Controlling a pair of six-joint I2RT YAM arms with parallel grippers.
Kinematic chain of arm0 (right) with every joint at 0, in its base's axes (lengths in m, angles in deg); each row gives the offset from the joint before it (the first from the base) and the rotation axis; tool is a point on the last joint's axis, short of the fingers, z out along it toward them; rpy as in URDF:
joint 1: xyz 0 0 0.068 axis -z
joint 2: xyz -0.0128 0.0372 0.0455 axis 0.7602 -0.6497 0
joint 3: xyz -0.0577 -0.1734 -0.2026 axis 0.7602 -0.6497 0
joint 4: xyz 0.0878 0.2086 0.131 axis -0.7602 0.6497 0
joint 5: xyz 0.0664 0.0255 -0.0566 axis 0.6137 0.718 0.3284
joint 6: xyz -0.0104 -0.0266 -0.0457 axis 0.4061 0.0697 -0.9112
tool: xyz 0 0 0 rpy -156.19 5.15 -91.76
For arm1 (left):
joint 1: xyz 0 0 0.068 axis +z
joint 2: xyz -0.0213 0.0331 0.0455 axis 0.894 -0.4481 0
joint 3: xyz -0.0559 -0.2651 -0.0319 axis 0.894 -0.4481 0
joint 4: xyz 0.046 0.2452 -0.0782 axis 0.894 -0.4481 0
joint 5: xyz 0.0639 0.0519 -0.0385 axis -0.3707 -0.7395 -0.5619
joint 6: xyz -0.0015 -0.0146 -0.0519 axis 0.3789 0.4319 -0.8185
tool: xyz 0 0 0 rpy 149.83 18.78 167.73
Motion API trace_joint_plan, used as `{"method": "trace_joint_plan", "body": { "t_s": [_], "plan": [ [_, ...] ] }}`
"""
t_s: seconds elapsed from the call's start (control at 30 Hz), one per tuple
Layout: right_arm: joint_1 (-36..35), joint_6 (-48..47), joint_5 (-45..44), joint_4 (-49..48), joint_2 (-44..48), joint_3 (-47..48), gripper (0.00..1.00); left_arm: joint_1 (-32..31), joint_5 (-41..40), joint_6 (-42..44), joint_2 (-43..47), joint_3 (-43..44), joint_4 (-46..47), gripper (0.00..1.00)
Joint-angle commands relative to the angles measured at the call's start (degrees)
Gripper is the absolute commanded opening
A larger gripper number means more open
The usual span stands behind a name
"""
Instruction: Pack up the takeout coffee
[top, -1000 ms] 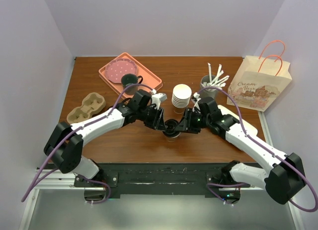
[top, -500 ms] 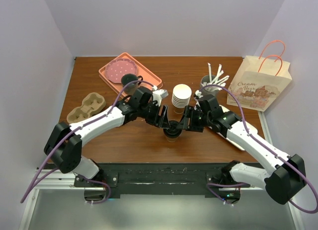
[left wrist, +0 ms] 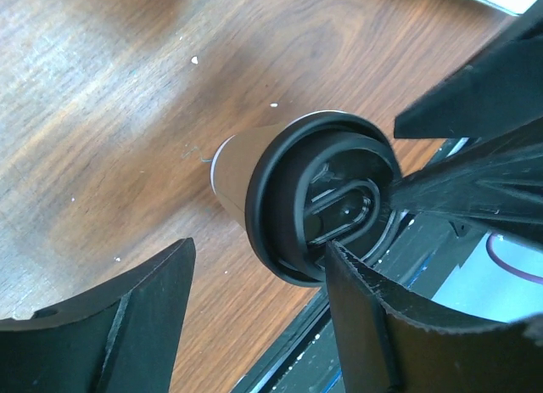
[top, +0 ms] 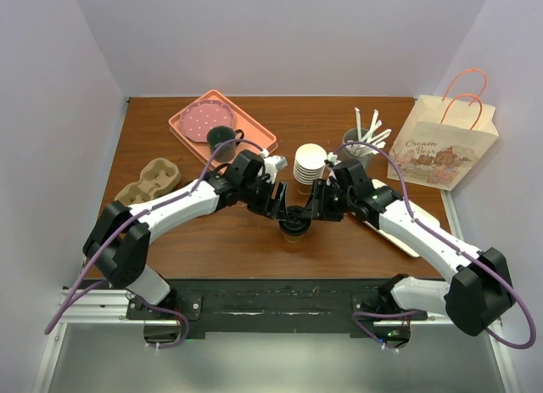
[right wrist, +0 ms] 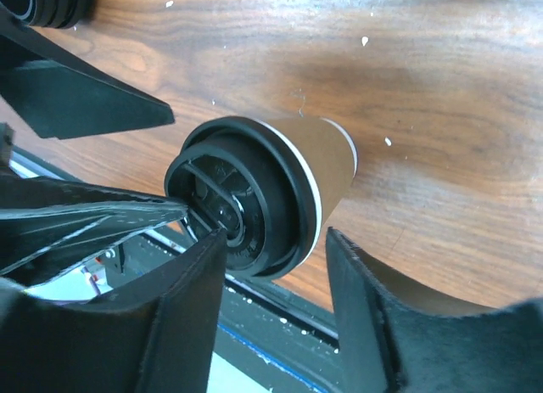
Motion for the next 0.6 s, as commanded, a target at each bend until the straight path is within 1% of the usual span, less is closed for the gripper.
{"method": "trace_joint_plan", "body": {
  "t_s": [0.0, 0.07, 0.3, 0.37, 0.47, 0.57],
  "plan": [
    [0.50, -1.55, 1.00, -4.28, 0.61, -1.95, 0.46, -0.29, 0.06, 0.87, -0.98, 0.07, 2.56, 0.67],
    [0.68, -1.81, 0.65, -4.98, 1.05, -3.52, 0.41, -0.29, -0.03, 0.70, -0.99, -0.81, 3.09, 0.66],
    [1.21, -2.86, 1.53, -7.88, 1.31, -8.01, 0.38, -0.38, -1.35, -0.27, -0.37, -3.36, 3.53, 0.66],
    [1.38, -3.13, 1.88, -8.76, 1.57, -9.24, 0.34, -0.38, -1.61, -0.62, 0.16, -3.54, 3.09, 0.65],
    [1.47, -3.48, 2.67, -10.52, 1.32, -11.17, 0.33, -0.29, -3.10, -1.59, 1.30, -4.06, 2.21, 0.65],
    [1.56, -3.39, 5.30, -13.15, 0.44, -13.11, 0.33, -0.29, -5.47, -3.26, 2.79, -4.94, 1.07, 0.65]
  ]
}}
